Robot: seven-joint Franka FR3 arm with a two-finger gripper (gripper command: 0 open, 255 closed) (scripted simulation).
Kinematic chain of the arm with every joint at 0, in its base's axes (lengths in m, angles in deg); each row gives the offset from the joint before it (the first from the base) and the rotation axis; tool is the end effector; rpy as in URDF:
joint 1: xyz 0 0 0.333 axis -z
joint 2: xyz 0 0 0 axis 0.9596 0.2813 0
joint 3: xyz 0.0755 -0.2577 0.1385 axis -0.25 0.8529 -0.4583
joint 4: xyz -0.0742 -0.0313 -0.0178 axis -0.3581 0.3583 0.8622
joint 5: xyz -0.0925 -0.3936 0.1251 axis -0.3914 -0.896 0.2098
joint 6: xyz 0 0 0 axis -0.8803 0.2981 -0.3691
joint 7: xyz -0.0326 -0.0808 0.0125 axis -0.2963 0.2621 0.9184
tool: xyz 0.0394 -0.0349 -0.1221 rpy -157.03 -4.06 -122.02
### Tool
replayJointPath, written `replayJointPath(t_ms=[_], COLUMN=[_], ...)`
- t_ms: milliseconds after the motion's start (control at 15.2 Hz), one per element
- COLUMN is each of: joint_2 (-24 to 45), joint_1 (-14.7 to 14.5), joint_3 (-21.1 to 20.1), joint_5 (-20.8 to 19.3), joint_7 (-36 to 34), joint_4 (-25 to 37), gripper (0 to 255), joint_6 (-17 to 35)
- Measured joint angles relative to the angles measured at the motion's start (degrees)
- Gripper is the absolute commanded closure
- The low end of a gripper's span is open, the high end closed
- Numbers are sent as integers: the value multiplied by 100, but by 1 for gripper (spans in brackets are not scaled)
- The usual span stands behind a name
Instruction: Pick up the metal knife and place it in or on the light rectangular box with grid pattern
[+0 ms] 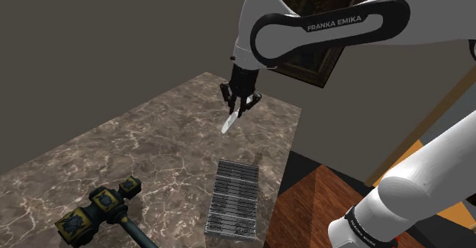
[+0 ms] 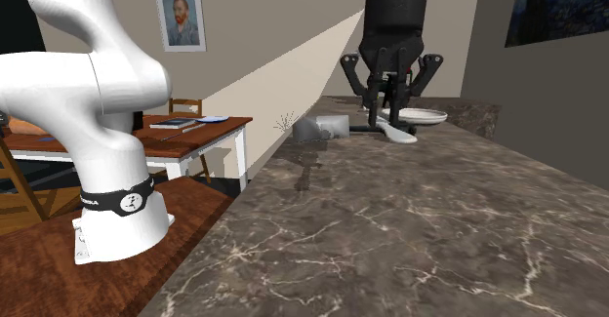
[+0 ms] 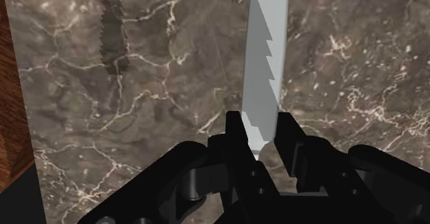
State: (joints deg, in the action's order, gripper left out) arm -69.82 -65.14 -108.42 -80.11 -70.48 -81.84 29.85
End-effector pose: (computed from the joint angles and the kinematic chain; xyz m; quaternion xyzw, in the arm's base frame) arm 0.4960 0.2292 0.3990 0.8692 -0.4944 -0.0007 0.0048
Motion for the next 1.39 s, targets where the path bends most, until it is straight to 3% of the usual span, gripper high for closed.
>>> replayJointPath(t_ms=[726,1386], joint_2=[-277,-1225], joint_1=[-14,-619], joint_3=[52,-476], joint_5=[127,791], joint_7=[45,-780], joint_4=[528,-34], gripper=[255,255], joint_6=[-770,-960])
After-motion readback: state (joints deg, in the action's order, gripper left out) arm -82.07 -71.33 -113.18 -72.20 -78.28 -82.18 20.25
